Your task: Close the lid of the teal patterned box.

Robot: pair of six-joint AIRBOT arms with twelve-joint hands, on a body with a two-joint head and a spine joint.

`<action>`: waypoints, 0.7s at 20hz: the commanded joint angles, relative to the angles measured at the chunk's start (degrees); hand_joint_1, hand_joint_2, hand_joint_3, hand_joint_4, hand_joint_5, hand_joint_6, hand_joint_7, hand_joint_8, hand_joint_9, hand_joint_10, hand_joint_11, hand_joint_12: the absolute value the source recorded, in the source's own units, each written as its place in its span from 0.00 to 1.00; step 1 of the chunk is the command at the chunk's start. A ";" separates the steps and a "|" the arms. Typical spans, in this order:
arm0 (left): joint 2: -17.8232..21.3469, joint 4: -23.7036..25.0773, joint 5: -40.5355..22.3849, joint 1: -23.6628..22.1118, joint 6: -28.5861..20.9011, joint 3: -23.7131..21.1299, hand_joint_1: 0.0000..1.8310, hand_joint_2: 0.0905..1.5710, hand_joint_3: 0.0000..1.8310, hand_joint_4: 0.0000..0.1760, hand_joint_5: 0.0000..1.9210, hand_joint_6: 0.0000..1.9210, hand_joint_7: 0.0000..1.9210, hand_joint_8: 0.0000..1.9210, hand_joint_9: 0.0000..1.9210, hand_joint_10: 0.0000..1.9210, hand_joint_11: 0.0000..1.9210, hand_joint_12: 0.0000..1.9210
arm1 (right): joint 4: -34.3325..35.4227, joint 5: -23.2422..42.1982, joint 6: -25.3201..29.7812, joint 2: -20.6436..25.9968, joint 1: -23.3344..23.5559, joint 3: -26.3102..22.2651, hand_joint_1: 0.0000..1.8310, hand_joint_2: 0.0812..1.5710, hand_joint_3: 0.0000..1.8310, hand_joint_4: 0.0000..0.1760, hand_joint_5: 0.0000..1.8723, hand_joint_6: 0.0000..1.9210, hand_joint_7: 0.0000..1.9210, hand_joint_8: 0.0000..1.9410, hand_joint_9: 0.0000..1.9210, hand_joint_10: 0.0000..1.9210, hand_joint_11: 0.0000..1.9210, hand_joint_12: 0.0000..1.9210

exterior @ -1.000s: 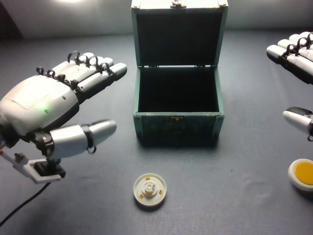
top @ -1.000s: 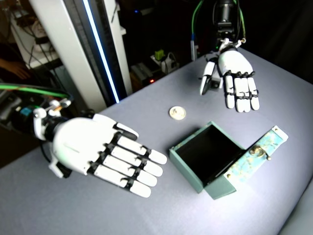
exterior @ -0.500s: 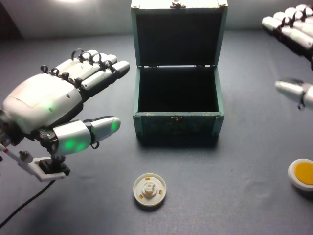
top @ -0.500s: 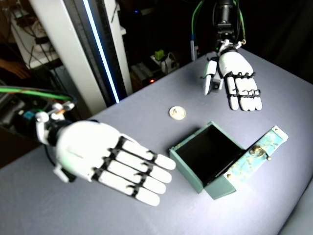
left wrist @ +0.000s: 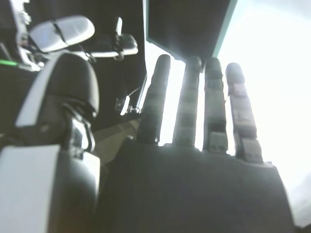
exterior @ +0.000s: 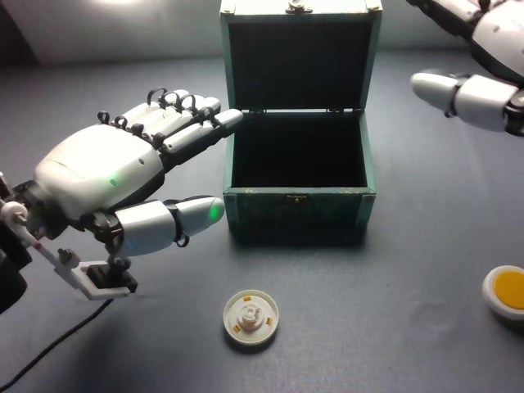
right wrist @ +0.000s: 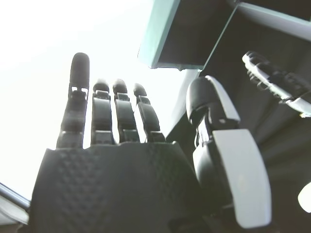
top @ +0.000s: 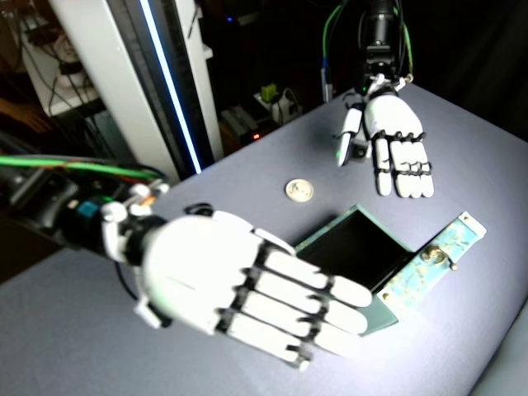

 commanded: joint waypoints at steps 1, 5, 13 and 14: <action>-0.24 0.02 -6.03 -0.82 -0.36 0.36 0.03 0.89 0.00 0.47 0.00 0.00 0.00 0.00 0.00 0.00 0.00 0.00 | -0.44 5.46 0.16 -0.22 1.60 0.96 0.10 0.86 0.00 0.00 0.00 0.00 0.00 0.00 0.00 0.08 0.00 0.87; -1.43 0.72 -4.96 -1.46 -1.00 1.39 0.08 0.90 0.00 0.37 0.00 0.00 0.00 0.00 0.00 0.00 0.00 0.00 | -0.64 1.08 0.16 -3.72 5.70 4.92 0.13 0.87 0.00 0.00 0.00 0.00 0.00 0.00 0.00 0.02 0.00 0.80; -4.04 2.28 -3.40 -2.92 -2.39 3.46 0.15 0.89 0.00 0.07 0.04 0.01 0.00 0.00 0.00 0.00 0.00 0.00 | -1.03 -5.38 0.14 -9.94 9.65 11.04 0.15 0.84 0.00 0.00 0.00 0.00 0.00 0.00 0.01 0.01 0.00 0.62; -4.34 2.42 -3.12 -3.16 -2.62 3.75 0.15 0.88 0.00 0.04 0.04 0.01 0.00 0.00 0.00 0.00 0.00 0.00 | -1.34 -5.76 0.14 -10.22 9.66 11.17 0.16 0.84 0.00 0.00 0.00 0.00 0.02 0.01 0.08 0.04 0.00 0.78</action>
